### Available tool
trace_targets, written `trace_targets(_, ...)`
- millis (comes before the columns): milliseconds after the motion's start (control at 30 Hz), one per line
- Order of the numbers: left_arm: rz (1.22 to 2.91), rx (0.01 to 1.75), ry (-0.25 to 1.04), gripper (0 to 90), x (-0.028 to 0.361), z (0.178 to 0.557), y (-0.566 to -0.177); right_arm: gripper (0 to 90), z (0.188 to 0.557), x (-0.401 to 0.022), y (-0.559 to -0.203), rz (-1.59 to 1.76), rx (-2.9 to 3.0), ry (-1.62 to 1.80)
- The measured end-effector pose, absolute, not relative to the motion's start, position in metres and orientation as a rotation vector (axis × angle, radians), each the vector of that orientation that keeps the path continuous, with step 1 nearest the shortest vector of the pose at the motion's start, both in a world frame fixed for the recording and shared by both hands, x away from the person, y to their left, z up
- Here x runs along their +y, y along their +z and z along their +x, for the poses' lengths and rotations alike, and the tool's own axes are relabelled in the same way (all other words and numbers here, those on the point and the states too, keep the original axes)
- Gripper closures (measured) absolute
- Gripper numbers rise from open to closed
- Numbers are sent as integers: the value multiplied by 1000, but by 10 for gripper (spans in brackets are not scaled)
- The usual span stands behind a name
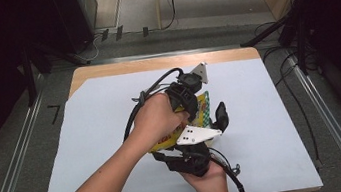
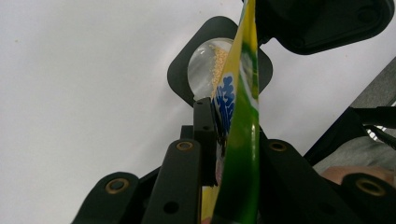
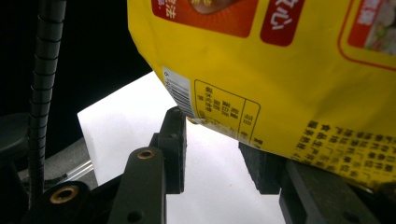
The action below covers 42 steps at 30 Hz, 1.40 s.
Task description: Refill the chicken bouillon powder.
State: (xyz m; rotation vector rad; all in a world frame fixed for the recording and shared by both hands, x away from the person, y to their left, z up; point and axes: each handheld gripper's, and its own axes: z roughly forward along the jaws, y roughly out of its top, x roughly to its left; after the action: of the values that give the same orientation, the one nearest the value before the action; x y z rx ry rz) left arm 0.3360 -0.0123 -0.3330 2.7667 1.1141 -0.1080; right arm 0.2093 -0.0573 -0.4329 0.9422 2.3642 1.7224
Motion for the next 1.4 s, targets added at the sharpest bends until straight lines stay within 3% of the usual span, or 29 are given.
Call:
trace_targets(667,2732,1114,-124,821,-14,340,-330,638,210,-60,-430,974,2339,1763)
trace_targets(1067,2687,1180,-252,840,-6,354,-335,636,211,-60,-428,967,2343,1742)
trace_targets(1400,2668,1214,-285,839,-2,360,-337,635,210,-59,-428,966,2341,1729)
